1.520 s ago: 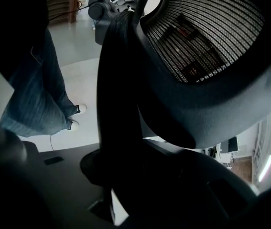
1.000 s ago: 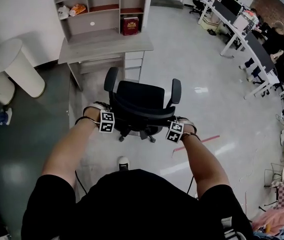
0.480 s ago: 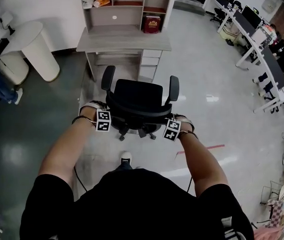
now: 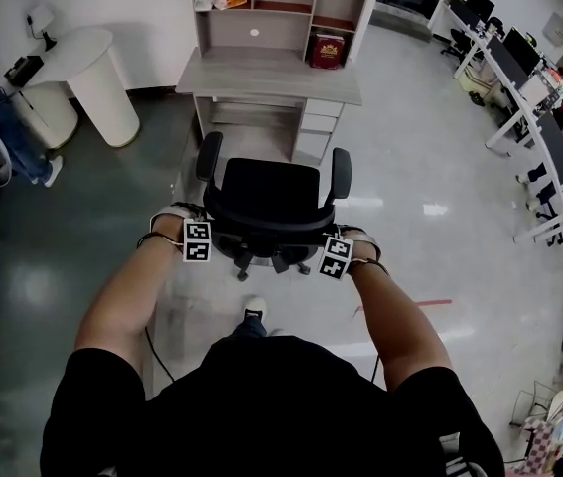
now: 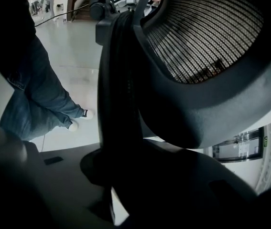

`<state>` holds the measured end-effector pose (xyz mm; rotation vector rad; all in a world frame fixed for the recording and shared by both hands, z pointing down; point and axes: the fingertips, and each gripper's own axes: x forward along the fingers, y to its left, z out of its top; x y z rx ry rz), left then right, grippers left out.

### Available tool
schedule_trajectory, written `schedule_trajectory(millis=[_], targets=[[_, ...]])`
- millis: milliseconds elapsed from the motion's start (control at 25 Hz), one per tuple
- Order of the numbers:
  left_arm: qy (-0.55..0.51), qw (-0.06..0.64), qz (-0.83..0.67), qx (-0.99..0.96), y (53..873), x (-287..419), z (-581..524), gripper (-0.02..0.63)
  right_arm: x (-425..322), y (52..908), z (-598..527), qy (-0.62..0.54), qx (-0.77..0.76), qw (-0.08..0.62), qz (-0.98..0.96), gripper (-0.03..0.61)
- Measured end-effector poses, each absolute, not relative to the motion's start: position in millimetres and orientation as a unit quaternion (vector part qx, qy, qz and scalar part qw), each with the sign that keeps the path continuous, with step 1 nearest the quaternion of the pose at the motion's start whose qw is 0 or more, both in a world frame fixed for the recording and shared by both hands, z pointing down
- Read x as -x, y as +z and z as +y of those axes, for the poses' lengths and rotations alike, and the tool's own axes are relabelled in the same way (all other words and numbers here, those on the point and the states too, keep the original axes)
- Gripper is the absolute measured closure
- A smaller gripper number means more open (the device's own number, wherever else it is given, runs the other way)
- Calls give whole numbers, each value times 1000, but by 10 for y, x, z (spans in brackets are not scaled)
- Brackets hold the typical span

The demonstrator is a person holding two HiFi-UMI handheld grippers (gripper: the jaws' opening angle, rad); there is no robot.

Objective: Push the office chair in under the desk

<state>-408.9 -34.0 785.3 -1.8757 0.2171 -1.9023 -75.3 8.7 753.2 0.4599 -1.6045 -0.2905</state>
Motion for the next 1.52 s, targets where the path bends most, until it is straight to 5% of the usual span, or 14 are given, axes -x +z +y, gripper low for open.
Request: schedule_trajectory(millis=[1520], targets=[[-678, 229, 111, 690, 7830, 4531, -740, 540, 1246, 7530, -382, -149, -182, 636, -735, 468]])
